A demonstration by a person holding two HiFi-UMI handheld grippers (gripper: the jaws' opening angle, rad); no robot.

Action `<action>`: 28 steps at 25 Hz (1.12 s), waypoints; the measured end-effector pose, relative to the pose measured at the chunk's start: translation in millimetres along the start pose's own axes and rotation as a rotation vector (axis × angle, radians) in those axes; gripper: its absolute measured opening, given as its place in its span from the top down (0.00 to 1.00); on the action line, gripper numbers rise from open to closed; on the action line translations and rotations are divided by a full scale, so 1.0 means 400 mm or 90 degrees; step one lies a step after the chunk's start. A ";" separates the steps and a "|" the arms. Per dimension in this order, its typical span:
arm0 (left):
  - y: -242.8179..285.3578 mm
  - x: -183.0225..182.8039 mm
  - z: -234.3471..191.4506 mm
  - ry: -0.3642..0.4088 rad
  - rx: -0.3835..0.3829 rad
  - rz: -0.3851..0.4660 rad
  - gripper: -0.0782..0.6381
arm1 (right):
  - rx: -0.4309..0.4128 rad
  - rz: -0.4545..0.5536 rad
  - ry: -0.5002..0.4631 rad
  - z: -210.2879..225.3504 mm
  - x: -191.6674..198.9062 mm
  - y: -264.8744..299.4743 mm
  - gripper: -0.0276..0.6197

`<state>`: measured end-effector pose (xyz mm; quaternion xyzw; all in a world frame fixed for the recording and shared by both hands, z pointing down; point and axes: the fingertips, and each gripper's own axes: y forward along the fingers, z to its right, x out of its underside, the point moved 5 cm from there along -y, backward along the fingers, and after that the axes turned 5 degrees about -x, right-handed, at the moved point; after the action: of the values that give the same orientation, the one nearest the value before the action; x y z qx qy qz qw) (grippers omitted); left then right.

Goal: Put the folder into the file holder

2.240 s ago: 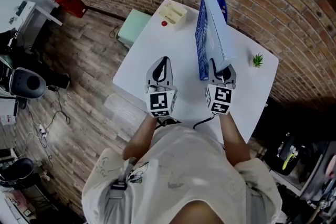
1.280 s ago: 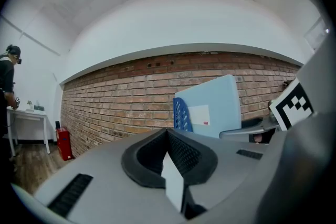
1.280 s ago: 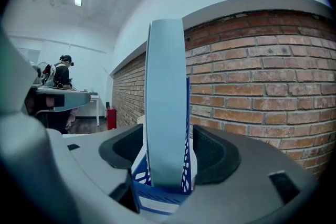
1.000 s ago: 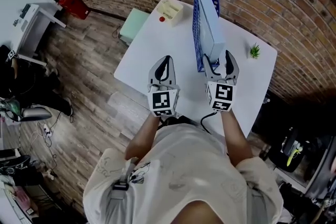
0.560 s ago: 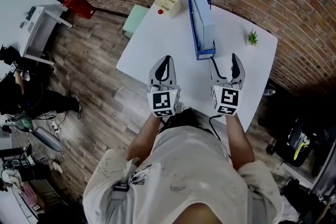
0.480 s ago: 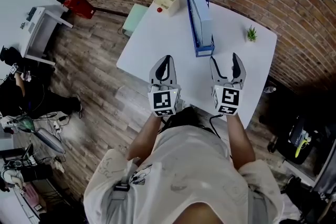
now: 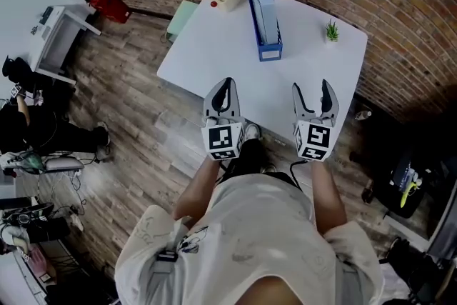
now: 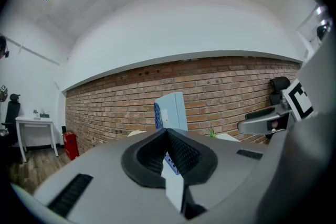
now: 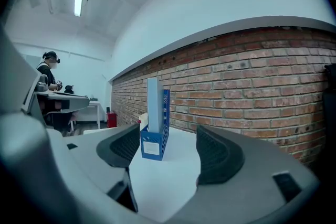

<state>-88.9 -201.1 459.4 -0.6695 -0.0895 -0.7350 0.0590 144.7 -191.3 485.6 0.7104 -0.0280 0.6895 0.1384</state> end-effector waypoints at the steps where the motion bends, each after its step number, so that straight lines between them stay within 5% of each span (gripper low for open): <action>1: -0.015 0.002 0.005 -0.001 -0.001 0.001 0.87 | 0.002 -0.002 0.000 0.002 0.009 -0.014 0.42; 19: -0.133 0.037 0.011 -0.016 -0.018 0.021 0.87 | 0.003 0.019 -0.017 -0.035 0.030 -0.120 0.44; 23: -0.136 0.036 0.008 -0.016 -0.022 0.025 0.87 | -0.007 0.023 -0.023 -0.044 0.024 -0.121 0.57; 28: -0.135 0.029 0.003 -0.015 -0.024 0.027 0.87 | -0.009 0.025 -0.026 -0.049 0.013 -0.126 0.89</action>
<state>-100.1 -147.7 468.1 -0.6806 -0.0620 -0.7275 0.0605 137.5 -137.4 483.2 0.7224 -0.0499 0.6774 0.1291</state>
